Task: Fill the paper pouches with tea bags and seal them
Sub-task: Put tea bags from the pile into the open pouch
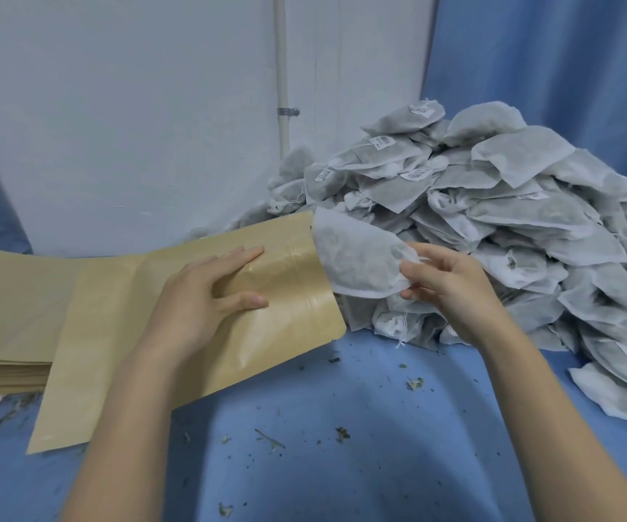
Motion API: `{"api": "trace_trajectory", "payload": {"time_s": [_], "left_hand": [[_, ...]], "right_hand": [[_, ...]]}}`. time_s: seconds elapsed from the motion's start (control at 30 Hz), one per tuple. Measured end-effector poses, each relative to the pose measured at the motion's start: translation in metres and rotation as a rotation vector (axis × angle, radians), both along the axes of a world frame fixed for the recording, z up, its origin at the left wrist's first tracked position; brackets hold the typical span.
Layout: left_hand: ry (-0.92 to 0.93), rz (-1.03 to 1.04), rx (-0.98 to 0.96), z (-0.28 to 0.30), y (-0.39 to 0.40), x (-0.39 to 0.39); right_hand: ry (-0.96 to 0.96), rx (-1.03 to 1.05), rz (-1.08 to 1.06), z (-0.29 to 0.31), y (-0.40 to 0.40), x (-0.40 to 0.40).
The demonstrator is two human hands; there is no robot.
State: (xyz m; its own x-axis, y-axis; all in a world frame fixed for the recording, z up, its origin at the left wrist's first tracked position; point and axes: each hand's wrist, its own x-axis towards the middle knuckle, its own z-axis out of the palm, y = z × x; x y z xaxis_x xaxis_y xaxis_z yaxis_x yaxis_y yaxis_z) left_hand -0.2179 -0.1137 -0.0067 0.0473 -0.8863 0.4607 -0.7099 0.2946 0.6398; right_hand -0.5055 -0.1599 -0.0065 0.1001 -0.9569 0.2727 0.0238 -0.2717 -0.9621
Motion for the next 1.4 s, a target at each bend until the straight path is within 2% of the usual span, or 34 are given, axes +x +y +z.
{"api": "trace_trajectory", "payload": {"time_s": [0.13,0.23,0.33,0.4,0.47,0.5,0.57,0.6,0.63,0.7,0.73,0.8,0.83,0.9,1.03,1.17,1.23,1.4], "left_hand": [[-0.041,0.019,-0.005,0.003,0.002,0.0],[-0.047,-0.095,0.046,0.006,0.003,-0.009],[-0.049,-0.19,0.05,0.006,0.002,-0.023],[-0.048,-0.201,0.021,0.005,0.0,-0.031],[-0.078,-0.195,0.027,0.003,-0.001,-0.036],[-0.085,-0.193,0.034,0.002,-0.002,-0.036],[-0.077,-0.18,0.037,0.0,-0.003,-0.034],[-0.074,-0.163,0.028,-0.001,-0.003,-0.033],[-0.07,-0.142,0.016,-0.002,-0.004,-0.032],[-0.065,-0.103,-0.011,-0.002,-0.004,-0.028],[-0.066,-0.085,-0.02,-0.001,-0.004,-0.027],[-0.076,-0.055,-0.014,-0.001,-0.005,-0.025],[-0.081,-0.044,-0.003,-0.001,-0.004,-0.025],[-0.09,-0.033,0.015,-0.002,-0.004,-0.025],[-0.116,-0.004,0.039,-0.005,-0.006,-0.023],[-0.115,-0.008,0.063,-0.006,-0.006,-0.025],[-0.102,-0.016,0.053,-0.005,-0.005,-0.026],[-0.036,-0.094,-0.008,0.0,-0.003,-0.032]], "right_hand": [[0.152,0.039,0.085,-0.001,0.003,0.0],[0.169,0.034,0.175,-0.001,0.007,0.016],[0.202,-0.005,0.067,-0.008,0.006,0.039],[0.427,-0.126,-0.035,-0.011,0.004,0.046],[0.657,-0.14,0.088,-0.014,0.007,0.049],[0.704,-0.118,0.178,-0.013,0.011,0.047],[0.645,-0.097,0.218,-0.01,0.013,0.04],[0.557,-0.124,0.129,-0.01,0.012,0.035],[0.511,-0.178,-0.066,-0.012,0.007,0.028],[0.692,-0.207,-0.572,-0.018,-0.006,0.01],[0.816,-0.142,-0.736,-0.023,-0.012,-0.001],[0.92,0.063,-0.796,-0.034,-0.018,-0.015],[0.901,0.118,-0.764,-0.037,-0.019,-0.018],[0.804,0.097,-0.743,-0.042,-0.022,-0.023],[0.422,0.009,-0.747,-0.029,-0.02,-0.034],[0.126,-0.006,-0.545,-0.008,-0.008,-0.031],[0.083,-0.028,-0.405,-0.001,-0.003,-0.022],[0.14,-0.075,-0.243,0.0,0.004,0.018]]}}
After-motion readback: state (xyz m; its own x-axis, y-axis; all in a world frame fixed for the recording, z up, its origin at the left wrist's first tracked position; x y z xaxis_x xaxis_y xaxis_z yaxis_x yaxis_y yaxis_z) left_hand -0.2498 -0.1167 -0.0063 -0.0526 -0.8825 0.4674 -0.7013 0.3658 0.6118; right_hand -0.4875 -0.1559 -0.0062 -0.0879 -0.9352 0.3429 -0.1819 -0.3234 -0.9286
